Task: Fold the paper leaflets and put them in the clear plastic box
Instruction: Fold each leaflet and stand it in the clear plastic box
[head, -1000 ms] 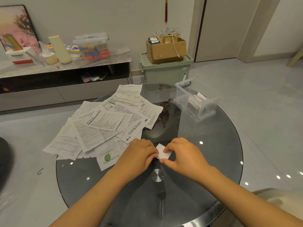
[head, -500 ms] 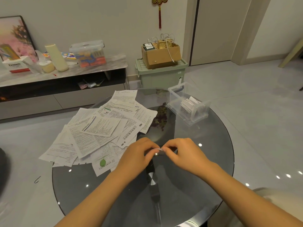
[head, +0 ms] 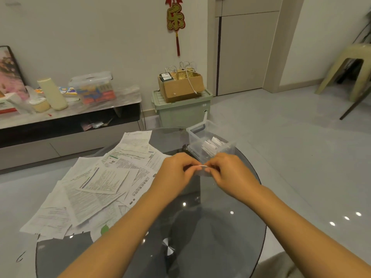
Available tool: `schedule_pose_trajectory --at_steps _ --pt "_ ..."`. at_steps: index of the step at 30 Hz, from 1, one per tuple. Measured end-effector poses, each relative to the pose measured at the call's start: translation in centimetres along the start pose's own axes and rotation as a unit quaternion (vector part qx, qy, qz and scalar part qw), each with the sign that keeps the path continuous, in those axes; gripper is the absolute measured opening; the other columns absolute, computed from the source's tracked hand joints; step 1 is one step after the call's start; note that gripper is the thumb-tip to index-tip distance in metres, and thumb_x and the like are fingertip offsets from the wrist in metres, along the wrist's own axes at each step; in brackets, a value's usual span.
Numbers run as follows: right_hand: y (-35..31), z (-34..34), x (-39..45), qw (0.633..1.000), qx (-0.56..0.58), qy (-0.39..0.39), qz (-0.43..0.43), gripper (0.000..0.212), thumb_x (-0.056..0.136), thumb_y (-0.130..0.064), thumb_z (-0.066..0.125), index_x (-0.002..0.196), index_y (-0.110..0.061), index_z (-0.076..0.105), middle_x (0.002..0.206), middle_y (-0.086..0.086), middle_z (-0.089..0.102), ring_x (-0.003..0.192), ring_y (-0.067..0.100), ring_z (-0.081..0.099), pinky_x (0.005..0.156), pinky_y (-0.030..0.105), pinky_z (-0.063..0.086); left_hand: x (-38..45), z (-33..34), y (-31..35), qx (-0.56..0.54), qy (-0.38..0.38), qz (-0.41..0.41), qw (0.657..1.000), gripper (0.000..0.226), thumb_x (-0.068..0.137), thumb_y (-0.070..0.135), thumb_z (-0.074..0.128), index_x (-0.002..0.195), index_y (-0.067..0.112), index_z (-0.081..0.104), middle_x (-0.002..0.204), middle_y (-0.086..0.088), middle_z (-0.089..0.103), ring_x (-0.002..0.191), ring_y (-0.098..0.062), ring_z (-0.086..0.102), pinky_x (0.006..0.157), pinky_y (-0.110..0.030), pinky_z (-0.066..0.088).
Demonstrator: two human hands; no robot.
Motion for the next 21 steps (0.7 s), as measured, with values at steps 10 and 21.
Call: schedule_pose_trajectory --at_steps 10,21 --pt "5.6 -5.5 4.6 0.990 0.001 0.110 0.084 0.011 0.089 -0.020 0.061 0.091 -0.014 0.070 0.083 0.003 0.069 0.076 0.021 0.062 0.073 0.036 0.053 8.0 2.7 1.4 -0.011 -0.018 -0.016 1.000 0.026 0.090 0.022 0.062 0.115 0.018 0.066 0.100 0.004 0.065 0.084 -0.004 0.055 0.072 -0.003 0.039" --pt "9.6 -6.2 9.3 0.975 -0.019 0.172 0.136 0.014 0.089 -0.012 0.055 0.094 -0.009 0.068 0.089 0.009 0.069 0.081 0.026 0.063 0.073 0.036 0.053 12.3 10.0 0.4 0.226 -0.166 0.114 0.953 0.064 0.080 0.038 0.017 0.131 0.023 0.052 0.137 0.005 0.050 0.119 -0.014 0.040 0.097 -0.035 0.021"
Point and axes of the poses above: each hand's wrist, its own x-axis towards the middle knuckle, its own z-axis out of the palm, y = z × x, the point moved 9 cm from there along x, towards the middle knuckle
